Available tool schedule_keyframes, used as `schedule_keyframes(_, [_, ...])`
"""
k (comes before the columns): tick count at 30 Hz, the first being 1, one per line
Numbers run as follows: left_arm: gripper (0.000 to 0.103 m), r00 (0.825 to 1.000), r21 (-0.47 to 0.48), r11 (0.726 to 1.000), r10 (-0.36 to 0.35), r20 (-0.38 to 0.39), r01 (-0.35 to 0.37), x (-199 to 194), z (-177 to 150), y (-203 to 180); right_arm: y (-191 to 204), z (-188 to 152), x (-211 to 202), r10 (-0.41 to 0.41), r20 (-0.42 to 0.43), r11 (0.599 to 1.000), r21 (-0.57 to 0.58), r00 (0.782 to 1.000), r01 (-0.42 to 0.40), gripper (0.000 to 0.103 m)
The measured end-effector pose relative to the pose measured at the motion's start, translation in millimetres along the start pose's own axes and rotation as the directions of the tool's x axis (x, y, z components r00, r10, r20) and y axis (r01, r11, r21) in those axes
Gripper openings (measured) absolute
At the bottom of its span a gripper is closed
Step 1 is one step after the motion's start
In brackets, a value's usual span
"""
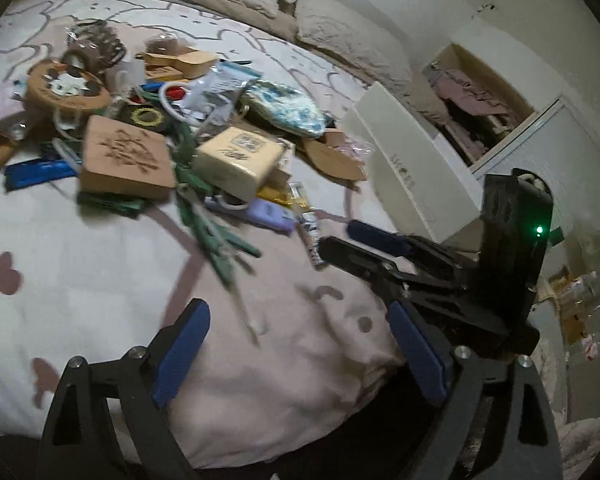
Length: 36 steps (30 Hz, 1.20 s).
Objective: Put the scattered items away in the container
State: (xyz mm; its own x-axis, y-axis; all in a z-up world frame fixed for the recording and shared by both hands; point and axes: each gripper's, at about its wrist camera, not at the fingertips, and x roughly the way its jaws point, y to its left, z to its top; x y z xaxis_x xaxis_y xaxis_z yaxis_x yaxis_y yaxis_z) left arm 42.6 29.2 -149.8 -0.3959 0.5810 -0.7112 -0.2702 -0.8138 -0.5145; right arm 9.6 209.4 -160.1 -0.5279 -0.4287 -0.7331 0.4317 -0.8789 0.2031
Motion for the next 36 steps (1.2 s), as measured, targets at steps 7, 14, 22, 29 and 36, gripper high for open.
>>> schedule_keyframes(7, [0.093, 0.997, 0.023, 1.0, 0.002, -0.083, 0.0, 28, -10, -6, -9, -4, 10, -0.156, -0.072, 0.988, 0.004, 0.985, 0.156, 0.06])
schedule_keyframes(14, [0.093, 0.997, 0.1, 0.995, 0.025, -0.079, -0.017, 50, -9, -22, -31, -1, 0, -0.233, -0.052, 0.967, 0.095, 0.971, 0.237, 0.061])
schedule_keyframes(22, [0.093, 0.994, 0.12, 0.989, -0.074, -0.083, 0.083, 65, -1, -36, -36, 2, -17, -0.229, 0.015, 0.967, 0.121, 0.973, 0.226, 0.061])
schedule_keyframes(29, [0.093, 0.989, 0.116, 0.985, -0.12, -0.083, 0.129, 78, 10, -45, -45, 6, -27, -0.215, 0.065, 0.965, 0.168, 0.974, 0.202, 0.061])
schedule_keyframes(36, [0.093, 0.999, 0.181, 0.983, 0.019, -0.027, -0.014, 44, 4, -45, -45, 6, -28, -0.17, 0.082, 0.973, 0.172, 0.982, 0.154, 0.061])
